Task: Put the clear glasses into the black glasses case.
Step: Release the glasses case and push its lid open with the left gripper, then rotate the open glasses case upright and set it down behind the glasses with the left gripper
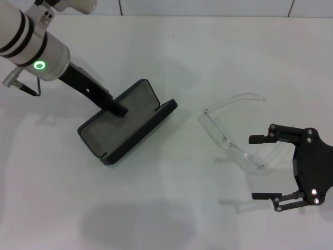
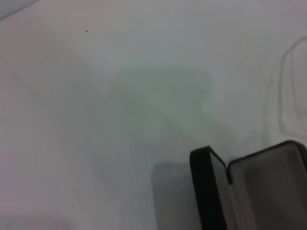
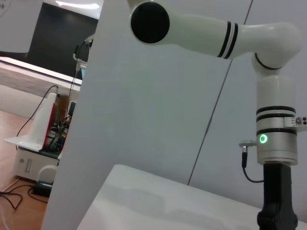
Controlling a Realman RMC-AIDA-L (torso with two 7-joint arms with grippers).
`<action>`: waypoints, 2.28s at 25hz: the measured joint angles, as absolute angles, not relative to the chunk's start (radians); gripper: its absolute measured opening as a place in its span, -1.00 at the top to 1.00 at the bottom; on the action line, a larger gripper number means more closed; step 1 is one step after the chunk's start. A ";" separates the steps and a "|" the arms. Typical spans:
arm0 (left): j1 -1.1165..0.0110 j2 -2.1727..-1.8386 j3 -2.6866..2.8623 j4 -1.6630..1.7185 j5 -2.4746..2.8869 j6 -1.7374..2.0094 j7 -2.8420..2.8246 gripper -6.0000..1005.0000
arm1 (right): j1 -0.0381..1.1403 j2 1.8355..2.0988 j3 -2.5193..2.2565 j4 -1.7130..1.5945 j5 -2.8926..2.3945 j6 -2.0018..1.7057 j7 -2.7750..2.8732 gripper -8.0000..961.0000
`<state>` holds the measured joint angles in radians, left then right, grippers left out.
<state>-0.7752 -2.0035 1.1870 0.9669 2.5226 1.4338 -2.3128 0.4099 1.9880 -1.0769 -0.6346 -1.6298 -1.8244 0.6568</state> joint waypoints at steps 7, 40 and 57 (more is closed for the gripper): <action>-0.768 -2.006 1.188 0.965 2.546 1.427 -2.301 -0.28 | 0.408 1.988 -1.077 -0.635 -1.631 -1.825 0.647 -0.78; -0.596 -2.092 1.468 1.224 2.535 0.978 -1.987 0.67 | 0.392 2.003 -1.067 -0.633 -1.630 -1.823 0.637 -0.78; -0.446 -2.091 1.729 1.249 2.452 0.630 -1.769 0.70 | 0.376 2.006 -1.066 -0.632 -1.625 -1.818 0.623 -0.78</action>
<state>-0.4458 -2.0914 1.7289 1.2494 2.4519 0.6302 -1.7691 0.3758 2.0060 -1.0661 -0.6319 -1.6246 -1.8177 0.6226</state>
